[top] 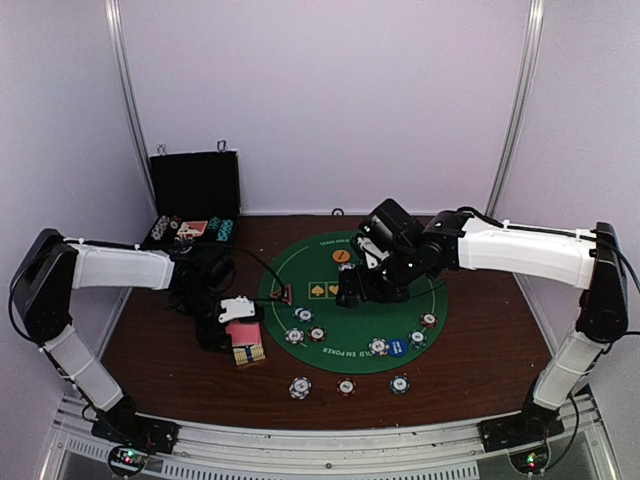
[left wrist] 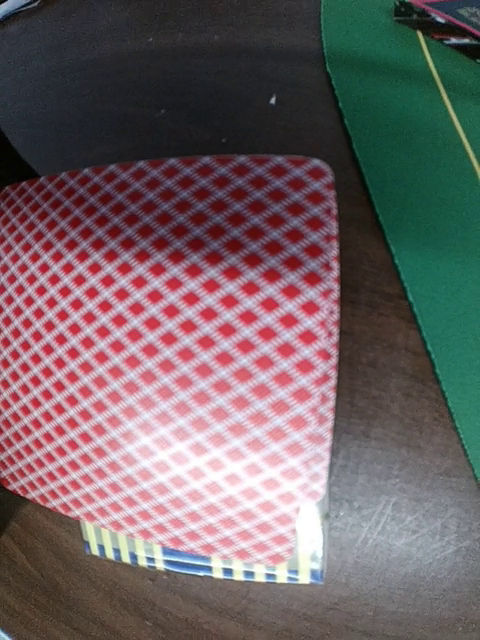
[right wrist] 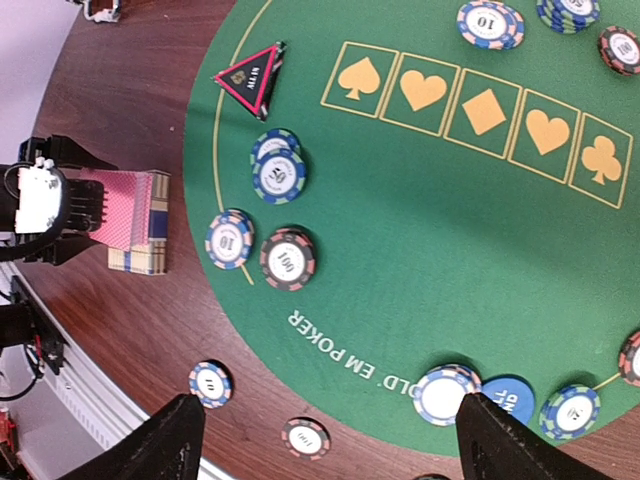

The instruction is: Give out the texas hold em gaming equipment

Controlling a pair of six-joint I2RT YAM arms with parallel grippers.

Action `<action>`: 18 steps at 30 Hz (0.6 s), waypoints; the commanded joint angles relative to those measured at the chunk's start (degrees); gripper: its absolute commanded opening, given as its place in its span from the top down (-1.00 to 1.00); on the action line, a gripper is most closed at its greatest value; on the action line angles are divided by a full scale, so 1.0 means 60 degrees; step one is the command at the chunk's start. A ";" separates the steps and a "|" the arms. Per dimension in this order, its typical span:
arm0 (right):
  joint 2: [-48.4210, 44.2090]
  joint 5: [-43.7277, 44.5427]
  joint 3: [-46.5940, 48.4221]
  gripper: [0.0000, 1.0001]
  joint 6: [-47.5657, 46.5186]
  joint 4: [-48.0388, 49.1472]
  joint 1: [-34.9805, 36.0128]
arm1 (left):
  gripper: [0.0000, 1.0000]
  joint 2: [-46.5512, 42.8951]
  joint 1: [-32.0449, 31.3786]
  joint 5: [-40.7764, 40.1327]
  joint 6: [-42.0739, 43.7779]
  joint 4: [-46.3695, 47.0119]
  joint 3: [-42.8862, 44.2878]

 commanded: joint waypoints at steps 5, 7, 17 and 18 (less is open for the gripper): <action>-0.0192 -0.1028 -0.0224 -0.80 0.0708 0.1091 -0.0162 | 1.00 -0.0795 -0.0049 0.0451 -0.0062 -0.1212 0.1165; -0.0199 -0.1360 -0.0303 -0.81 0.0893 0.1413 -0.0187 | 1.00 -0.0879 -0.0049 0.0585 -0.0086 -0.1541 0.1429; 0.0445 -0.3975 -0.0782 -0.87 0.2935 0.4889 -0.0210 | 1.00 -0.1103 -0.0048 0.1379 -0.0610 -0.2813 0.2974; 0.0502 -0.4165 -0.0894 -0.88 0.3315 0.5386 -0.0210 | 1.00 -0.1124 -0.0049 0.1484 -0.0662 -0.2929 0.3101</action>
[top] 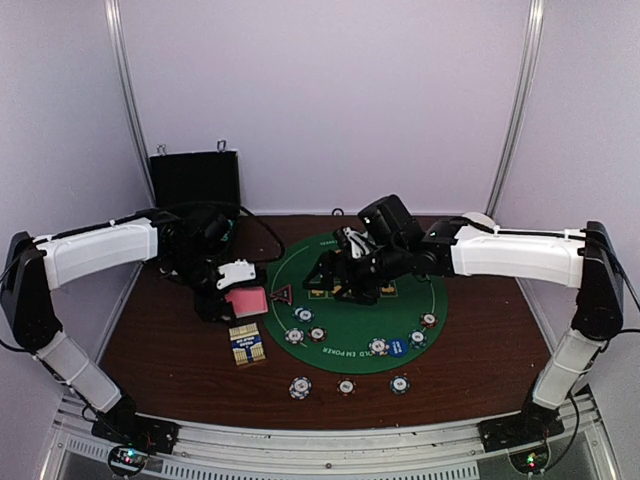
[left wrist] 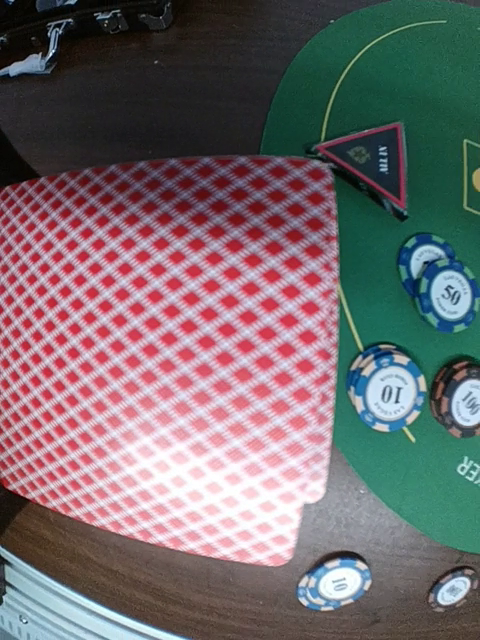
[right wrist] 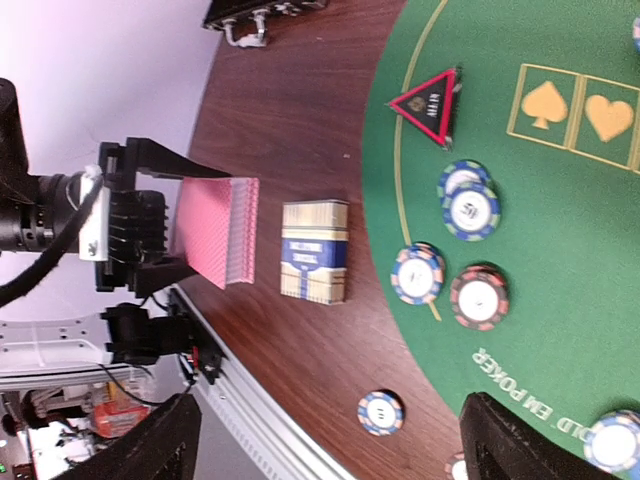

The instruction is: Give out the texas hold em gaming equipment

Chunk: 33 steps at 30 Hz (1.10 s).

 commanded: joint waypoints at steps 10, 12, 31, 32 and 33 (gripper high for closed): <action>0.0969 -0.2045 -0.0385 -0.83 0.2375 0.4269 0.0109 | 1.00 -0.0424 -0.0049 0.1322 -0.0582 -0.1293 0.1613; 0.1142 -0.2142 -0.0286 -0.81 0.2513 0.4523 0.0179 | 1.00 -0.0425 -0.0046 0.1341 -0.0595 -0.1297 0.1675; 0.2523 -0.2792 0.0598 -0.54 0.3409 0.5968 0.0412 | 1.00 -0.0411 -0.0051 0.1256 -0.0539 -0.1395 0.1687; 0.2580 -0.2814 0.0628 -0.54 0.3456 0.6023 0.0412 | 1.00 -0.0410 -0.0050 0.1268 -0.0545 -0.1399 0.1700; 0.2644 -0.2833 0.0657 -0.53 0.3526 0.6146 0.0425 | 1.00 -0.0406 -0.0051 0.1275 -0.0551 -0.1396 0.1714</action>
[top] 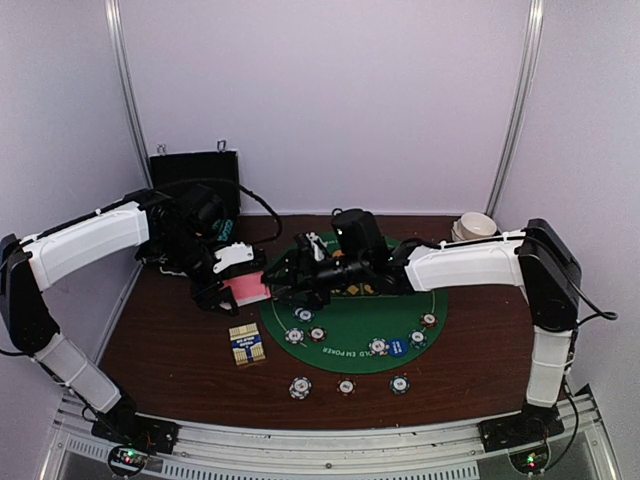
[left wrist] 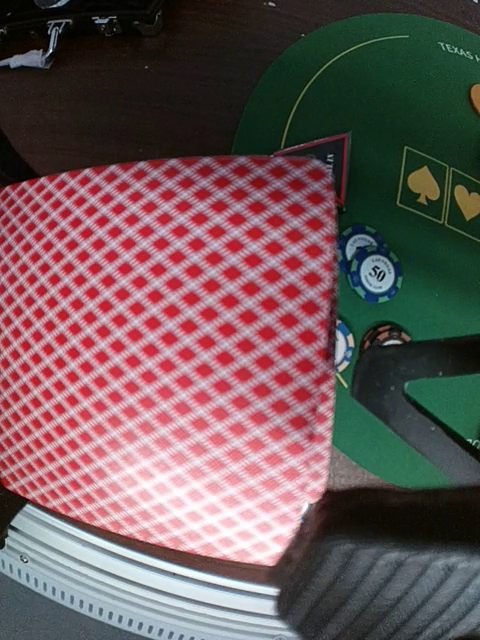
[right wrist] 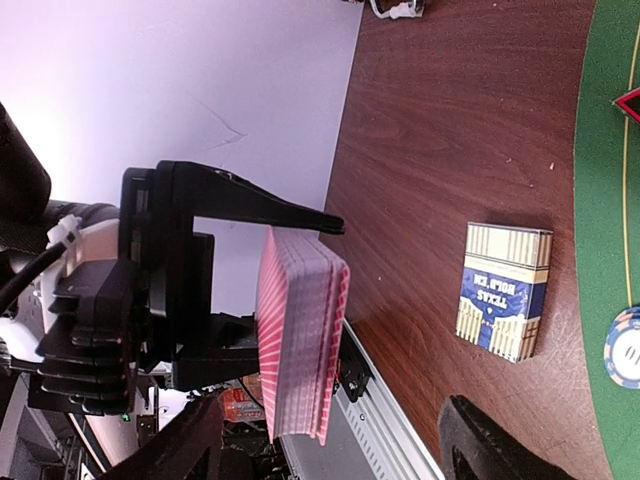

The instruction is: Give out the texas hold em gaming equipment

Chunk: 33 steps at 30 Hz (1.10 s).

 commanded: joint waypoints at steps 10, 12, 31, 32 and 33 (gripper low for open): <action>0.1102 -0.0519 0.1059 -0.38 0.0802 0.1279 0.0292 | 1.00 -0.0197 -0.0064 0.0250 -0.0061 0.0101 0.0238; 0.1216 -0.0548 0.1097 -0.38 0.0941 0.1478 0.0314 | 1.00 -0.0188 -0.0064 0.0230 -0.0038 0.0095 0.0194; 0.2259 -0.0962 0.1511 0.87 0.2564 0.3117 0.0436 | -0.44 -0.0316 -0.0064 0.0280 -0.0089 0.0906 -0.0086; 0.2295 -0.1022 0.1506 0.99 0.2767 0.3343 0.0404 | -0.94 -0.0435 -0.0057 0.0300 -0.0060 0.1188 -0.0285; 0.2314 -0.1050 0.1532 1.00 0.2824 0.3386 0.0405 | -0.95 -0.0416 -0.0056 0.0322 -0.0088 0.1252 -0.0262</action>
